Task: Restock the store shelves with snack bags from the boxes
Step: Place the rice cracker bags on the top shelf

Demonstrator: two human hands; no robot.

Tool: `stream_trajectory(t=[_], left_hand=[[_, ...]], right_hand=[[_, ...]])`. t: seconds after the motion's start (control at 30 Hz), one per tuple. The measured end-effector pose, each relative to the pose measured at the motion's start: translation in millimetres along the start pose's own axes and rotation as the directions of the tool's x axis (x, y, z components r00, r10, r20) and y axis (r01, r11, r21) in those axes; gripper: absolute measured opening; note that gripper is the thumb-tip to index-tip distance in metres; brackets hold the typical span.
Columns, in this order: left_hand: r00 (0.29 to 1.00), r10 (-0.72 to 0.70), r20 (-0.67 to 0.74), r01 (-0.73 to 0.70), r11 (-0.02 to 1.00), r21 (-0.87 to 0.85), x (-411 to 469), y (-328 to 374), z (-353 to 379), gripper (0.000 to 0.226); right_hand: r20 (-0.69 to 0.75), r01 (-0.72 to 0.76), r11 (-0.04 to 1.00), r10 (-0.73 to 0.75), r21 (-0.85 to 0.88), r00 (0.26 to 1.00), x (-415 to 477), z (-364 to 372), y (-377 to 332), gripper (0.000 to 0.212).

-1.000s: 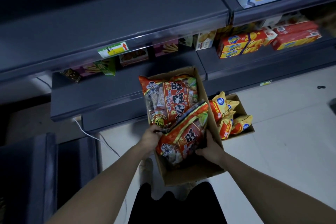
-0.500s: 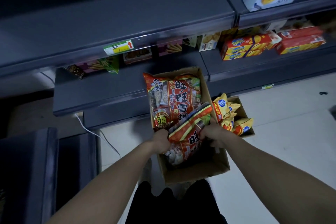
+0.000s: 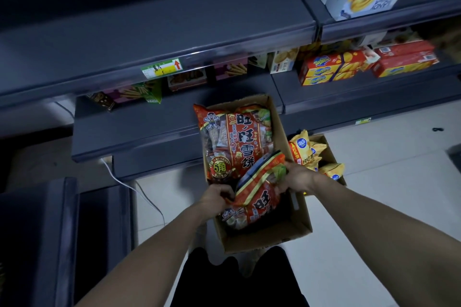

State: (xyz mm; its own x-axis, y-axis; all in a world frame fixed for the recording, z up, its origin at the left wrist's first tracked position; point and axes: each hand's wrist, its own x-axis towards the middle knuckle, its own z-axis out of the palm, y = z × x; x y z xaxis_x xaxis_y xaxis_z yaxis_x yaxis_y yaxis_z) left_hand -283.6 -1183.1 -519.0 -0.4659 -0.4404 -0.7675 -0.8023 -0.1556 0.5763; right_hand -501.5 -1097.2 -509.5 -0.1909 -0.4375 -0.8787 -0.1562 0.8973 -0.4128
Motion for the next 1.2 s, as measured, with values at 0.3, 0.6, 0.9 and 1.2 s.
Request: stream_trajectory(t=[0.3,0.6,0.9,1.2], left_hand=[[0.996,-0.029,-0.082,0.006,0.962,-0.272,-2.7,-10.2,-3.4,0.065],[0.988,0.054,-0.142,-0.115,0.872,-0.476,-4.6,-2.4,-16.6,0.094],[0.998,0.038,-0.042,-0.051,0.924,-0.379,-3.6,-28.1,7.5,0.092],[0.985,-0.079,-0.155,-0.011,0.862,-0.506,6.9,-14.3,-7.0,0.043]], right_hand=[[-0.047,0.086,0.952,-0.075,0.294,0.996,-6.5,0.2,15.0,0.029],[-0.395,0.165,0.908,0.001,0.384,0.919,1.9,8.8,-6.3,0.065],[-0.377,0.100,0.719,0.235,0.687,0.896,-0.7,6.0,8.3,0.021],[-0.323,0.207,0.684,0.044,0.699,0.945,-14.4,2.7,0.4,0.016]])
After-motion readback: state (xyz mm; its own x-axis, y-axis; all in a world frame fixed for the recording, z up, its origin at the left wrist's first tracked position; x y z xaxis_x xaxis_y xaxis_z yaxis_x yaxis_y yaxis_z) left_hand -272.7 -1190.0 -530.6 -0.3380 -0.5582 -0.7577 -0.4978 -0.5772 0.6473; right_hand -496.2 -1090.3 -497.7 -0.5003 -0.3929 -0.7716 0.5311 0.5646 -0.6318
